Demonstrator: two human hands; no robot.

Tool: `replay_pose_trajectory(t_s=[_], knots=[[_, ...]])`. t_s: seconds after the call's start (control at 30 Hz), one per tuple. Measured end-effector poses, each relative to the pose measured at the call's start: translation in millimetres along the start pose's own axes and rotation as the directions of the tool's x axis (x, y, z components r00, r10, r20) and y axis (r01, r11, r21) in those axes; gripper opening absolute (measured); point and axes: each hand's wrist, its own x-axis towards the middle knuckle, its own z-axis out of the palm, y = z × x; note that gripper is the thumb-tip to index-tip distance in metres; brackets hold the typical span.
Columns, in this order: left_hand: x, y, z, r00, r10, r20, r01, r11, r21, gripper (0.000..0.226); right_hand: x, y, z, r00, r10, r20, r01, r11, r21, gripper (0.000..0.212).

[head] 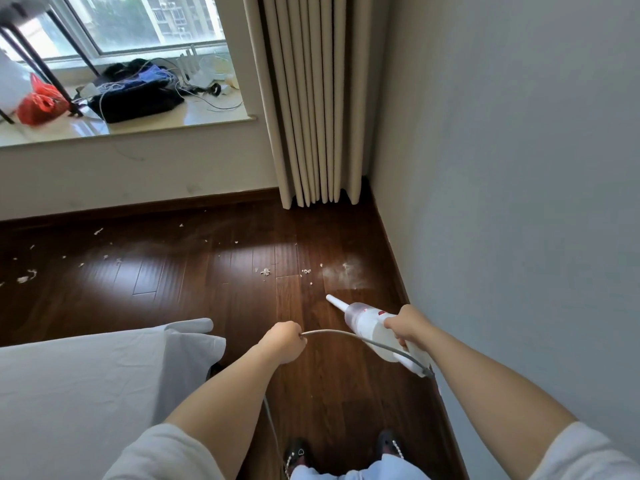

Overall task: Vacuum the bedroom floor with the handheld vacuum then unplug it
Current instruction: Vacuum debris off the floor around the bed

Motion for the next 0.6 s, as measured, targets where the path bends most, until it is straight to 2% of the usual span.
replay_pose_trajectory(t_s=[0.33, 0.6], knots=[[2.4, 37.6, 6.0, 0.999, 0.049, 0.016, -0.049, 0.998, 0.026, 0.031, 6.7, 31.6, -45.6, 0.993, 0.103, -0.053, -0.103, 0.995, 0.001, 0.03], [-1.6, 55.8, 15.6, 0.999, 0.047, 0.001, -0.047, 0.999, 0.027, 0.029, 21.6, 62.3, -55.3, 0.989, 0.132, -0.062, -0.122, 0.982, 0.146, 0.032]])
